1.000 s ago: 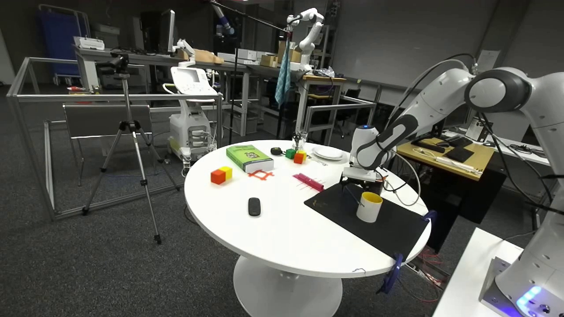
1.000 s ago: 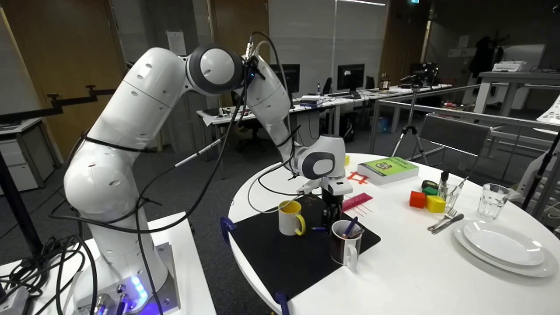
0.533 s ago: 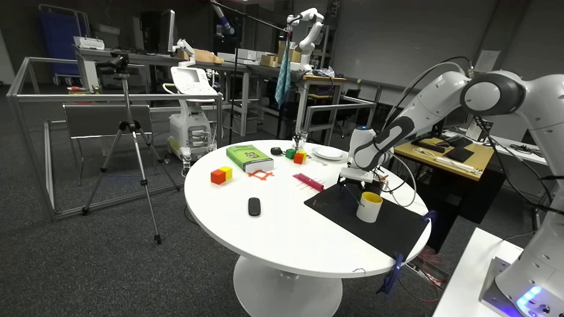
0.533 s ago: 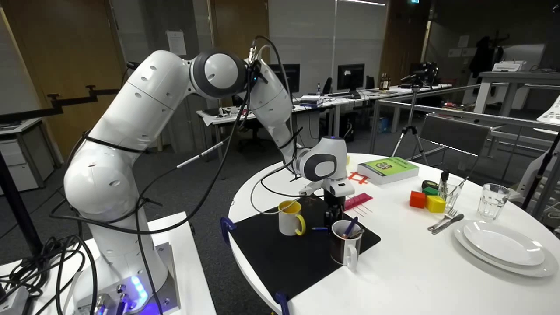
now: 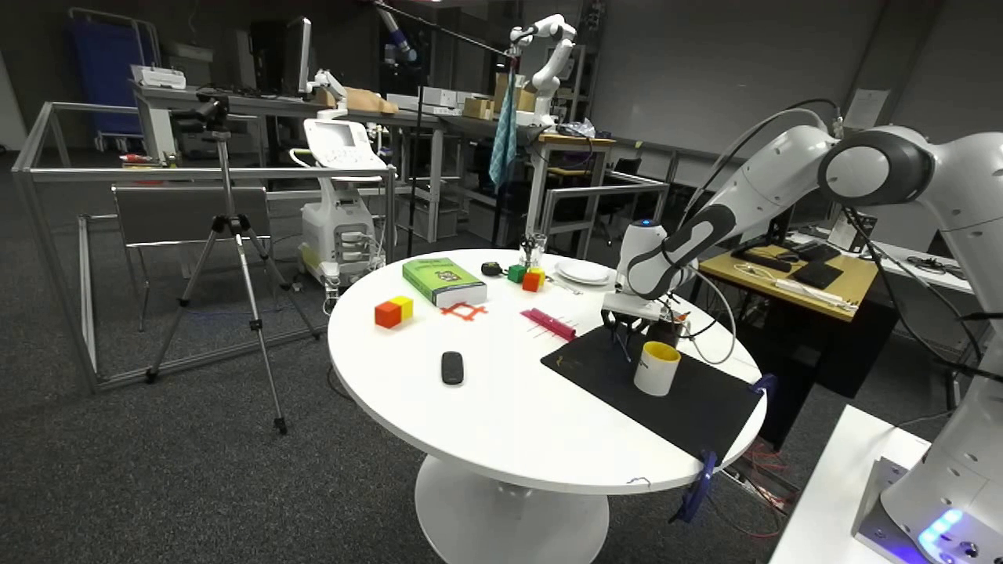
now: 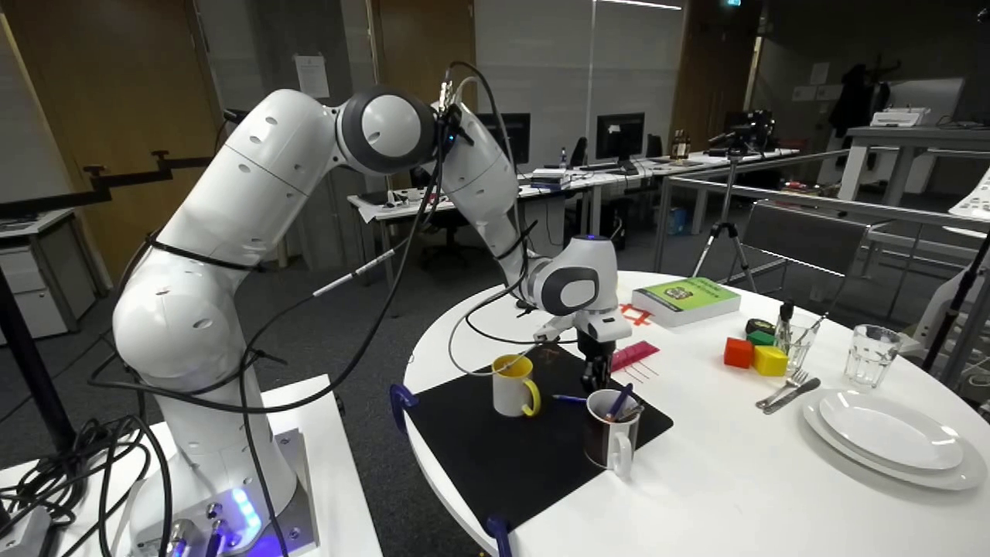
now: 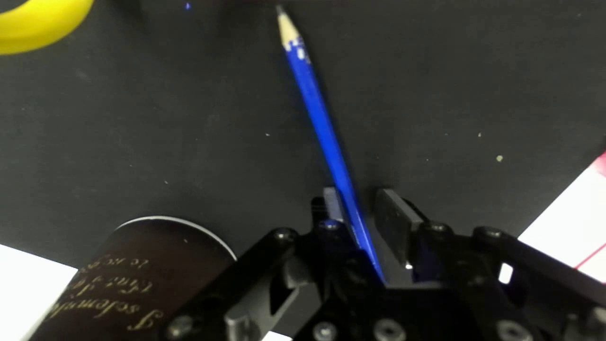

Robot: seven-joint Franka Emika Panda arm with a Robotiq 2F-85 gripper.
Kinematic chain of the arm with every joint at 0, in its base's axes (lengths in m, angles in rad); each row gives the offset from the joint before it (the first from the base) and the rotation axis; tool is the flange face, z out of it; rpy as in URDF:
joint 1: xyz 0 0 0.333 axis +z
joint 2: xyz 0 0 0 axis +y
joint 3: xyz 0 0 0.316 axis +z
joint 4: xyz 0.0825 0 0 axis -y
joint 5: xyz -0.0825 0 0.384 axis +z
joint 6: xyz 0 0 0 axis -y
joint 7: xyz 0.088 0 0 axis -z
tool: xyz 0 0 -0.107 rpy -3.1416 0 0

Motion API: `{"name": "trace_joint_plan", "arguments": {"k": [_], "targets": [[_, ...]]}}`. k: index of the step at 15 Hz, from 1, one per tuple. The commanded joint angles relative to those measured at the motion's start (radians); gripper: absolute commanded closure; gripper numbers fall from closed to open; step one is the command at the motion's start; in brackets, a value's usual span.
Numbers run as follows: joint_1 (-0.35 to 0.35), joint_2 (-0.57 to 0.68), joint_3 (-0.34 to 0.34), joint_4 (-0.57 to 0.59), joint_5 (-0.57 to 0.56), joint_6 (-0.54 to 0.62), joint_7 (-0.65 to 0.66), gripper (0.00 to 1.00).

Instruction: Put the black pencil in the white and yellow mug.

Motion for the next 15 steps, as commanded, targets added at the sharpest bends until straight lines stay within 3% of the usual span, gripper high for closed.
{"name": "trace_joint_plan", "arguments": {"k": [1,7,15], "targets": [[-0.008,0.026,0.003,0.022,0.022,0.025,-0.034,1.0],[0.013,-0.006,-0.019,-0.01,0.007,0.043,-0.015,0.98],[0.088,-0.086,-0.127,-0.078,-0.013,0.231,0.019,0.98]]}}
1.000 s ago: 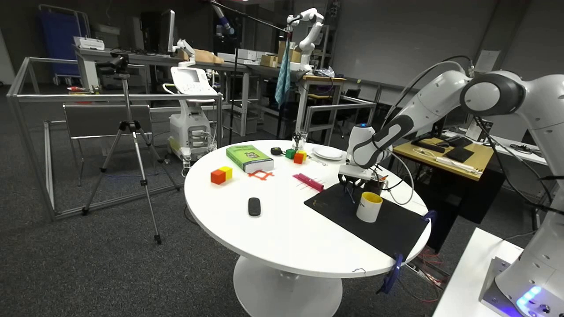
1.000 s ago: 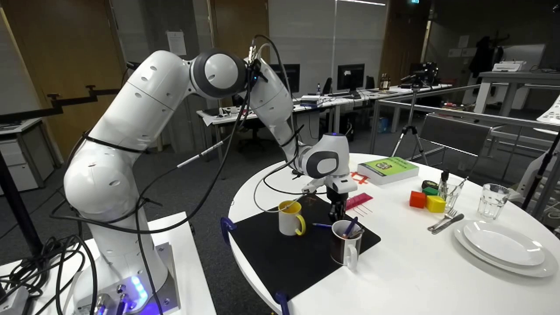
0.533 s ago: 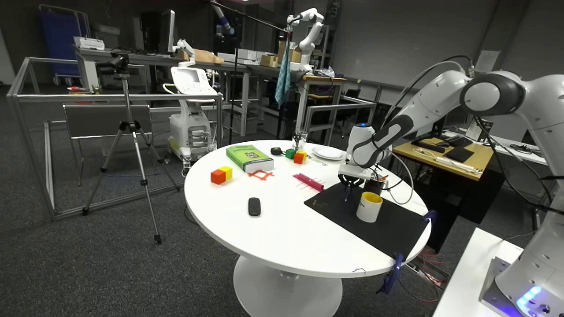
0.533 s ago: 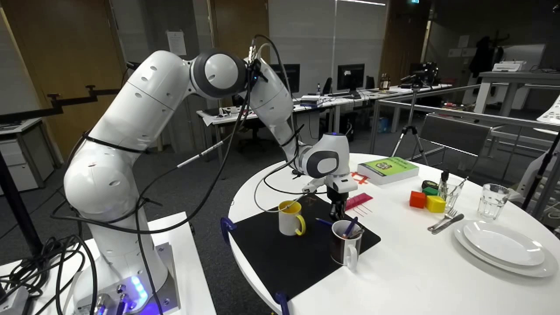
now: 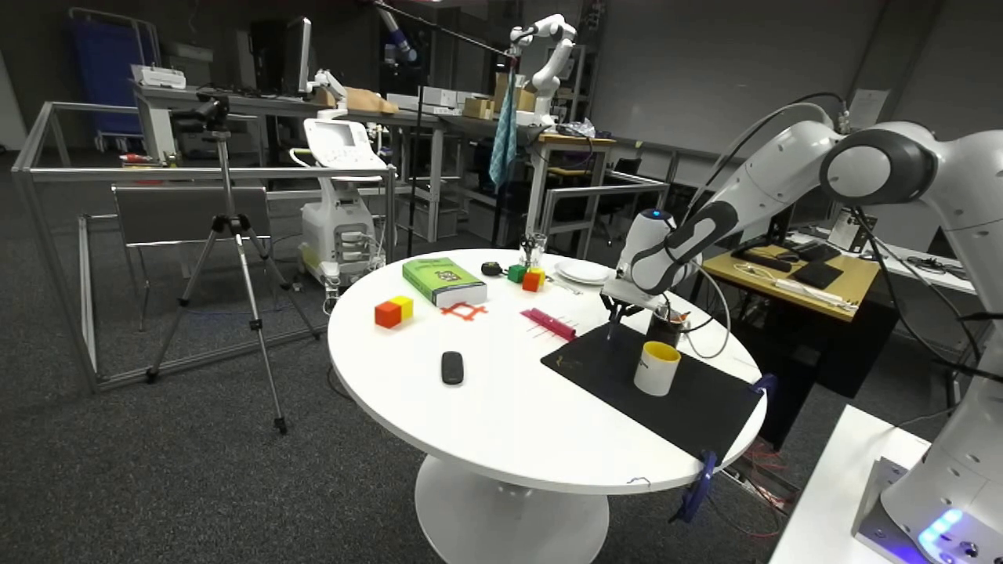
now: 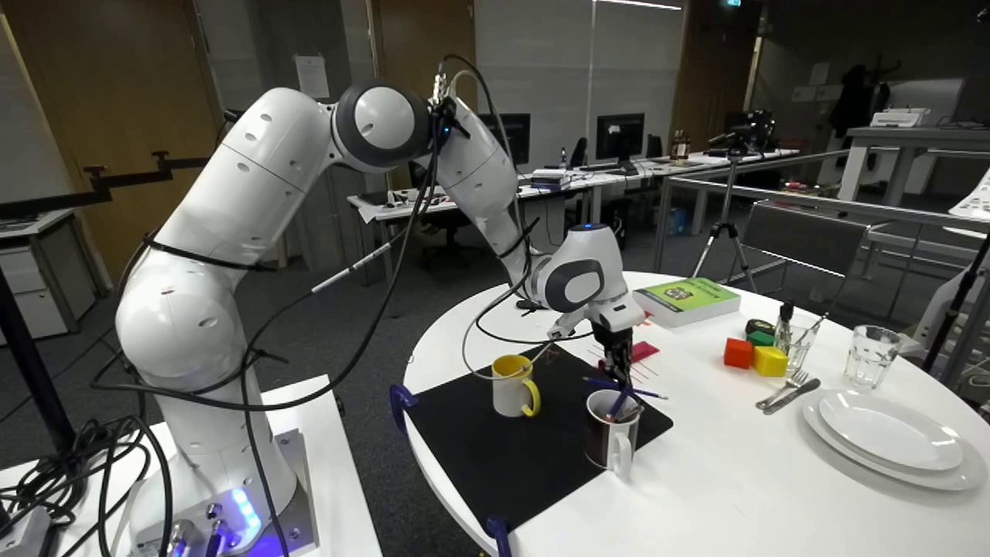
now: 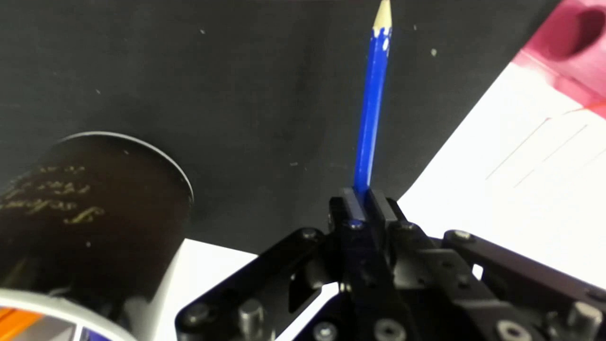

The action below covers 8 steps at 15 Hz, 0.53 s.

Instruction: Put the black pencil in the white and yellow mug.

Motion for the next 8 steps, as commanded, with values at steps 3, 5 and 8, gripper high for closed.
{"name": "trace_joint_plan", "arguments": {"k": [3,5,8], "targets": [[0.091,-0.092,-0.103,-0.095,-0.018,0.114,0.024,0.98],[0.121,-0.118,-0.131,-0.118,-0.019,0.13,0.026,0.98],[0.164,-0.187,-0.168,-0.177,-0.029,0.134,0.026,0.98]]}}
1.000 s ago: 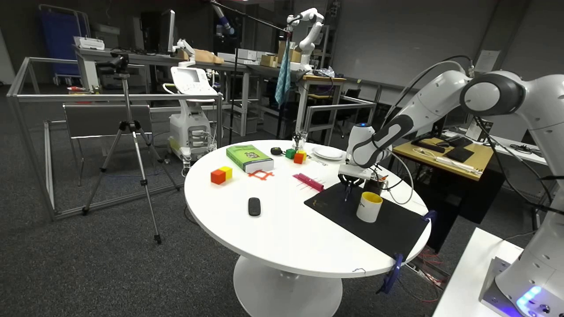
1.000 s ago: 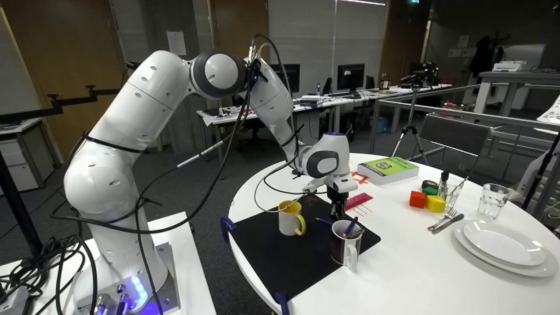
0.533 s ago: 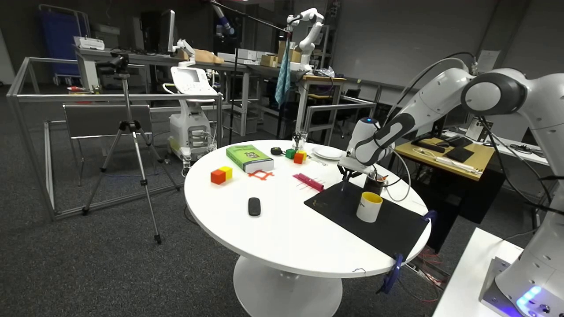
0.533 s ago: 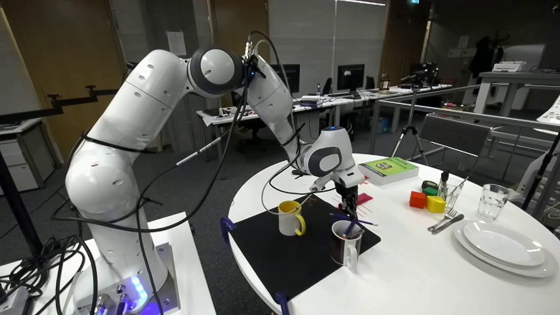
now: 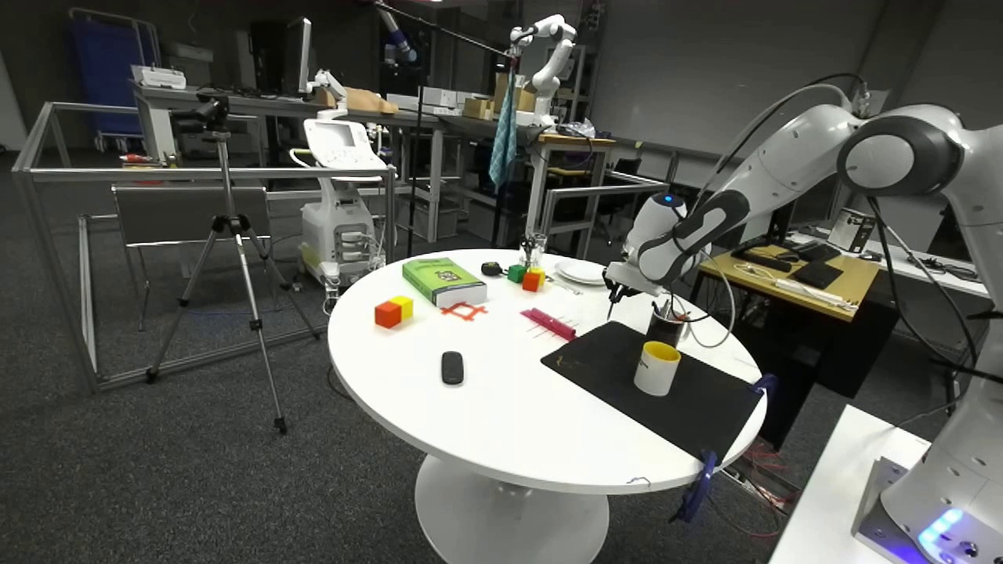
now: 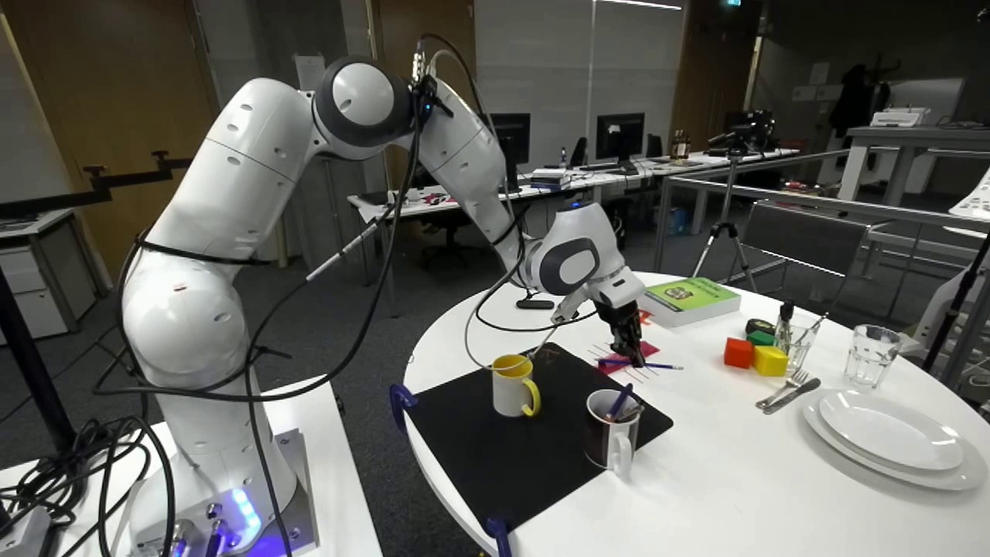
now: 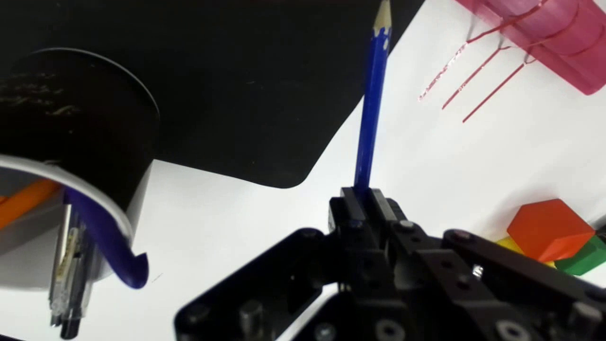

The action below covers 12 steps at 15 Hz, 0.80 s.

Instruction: Put the black pencil in the white and yellow mug.

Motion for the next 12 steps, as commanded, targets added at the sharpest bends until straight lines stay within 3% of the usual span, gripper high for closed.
{"name": "trace_joint_plan", "arguments": {"k": [1,7,10,12], "targets": [[0.063,-0.134,-0.054,-0.131,-0.032,0.028,0.02,0.98],[0.165,-0.269,-0.139,-0.221,-0.143,-0.015,0.098,0.98],[0.253,-0.313,-0.213,-0.249,-0.315,-0.094,0.238,0.98],[0.31,-0.329,-0.25,-0.263,-0.491,-0.152,0.382,0.98]]}}
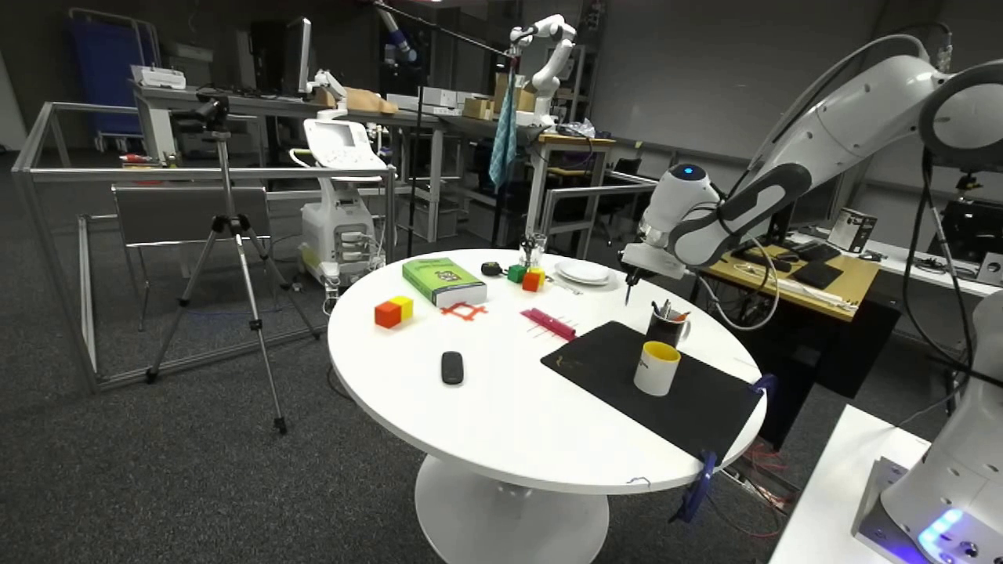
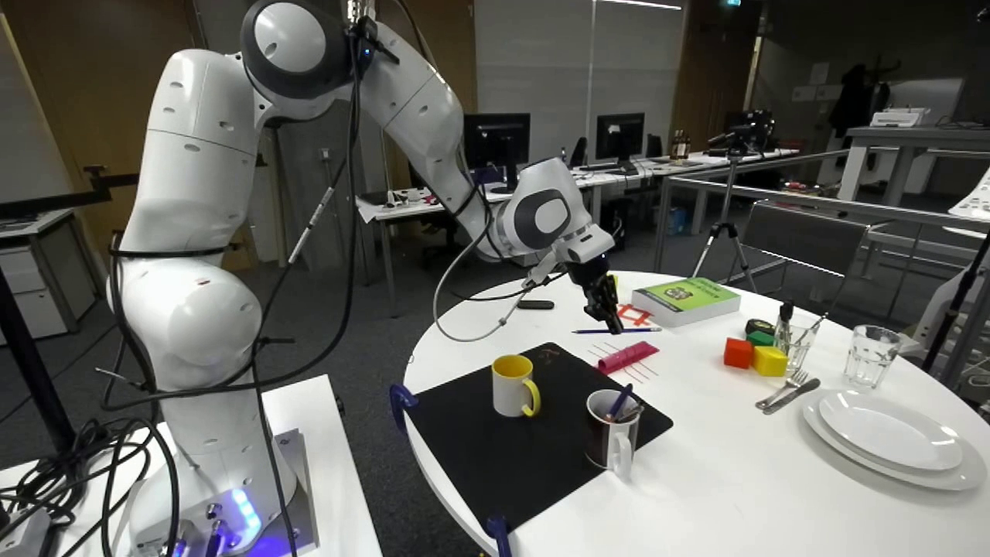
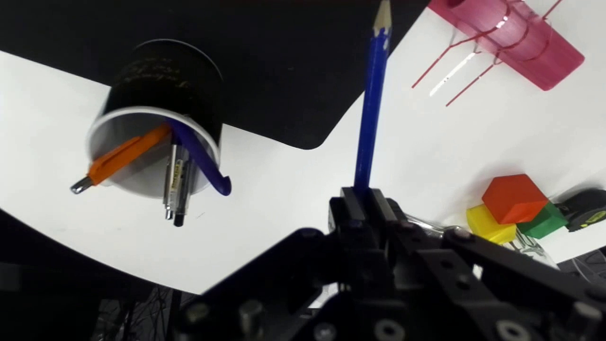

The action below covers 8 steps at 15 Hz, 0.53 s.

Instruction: Put the black pencil in the white and yellow mug.

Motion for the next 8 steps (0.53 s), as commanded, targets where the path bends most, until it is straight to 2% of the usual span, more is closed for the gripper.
{"name": "trace_joint_plan", "arguments": {"k": [1,4,8], "targets": [[0.103,-0.085,-0.066,-0.069,-0.28,-0.099,0.236,0.98],[0.079,-0.138,0.014,-0.092,-0.517,-0.185,0.43,0.98],[-0.036,-0.206,0.218,-0.13,-0.741,-0.322,0.619,0.98]]}}
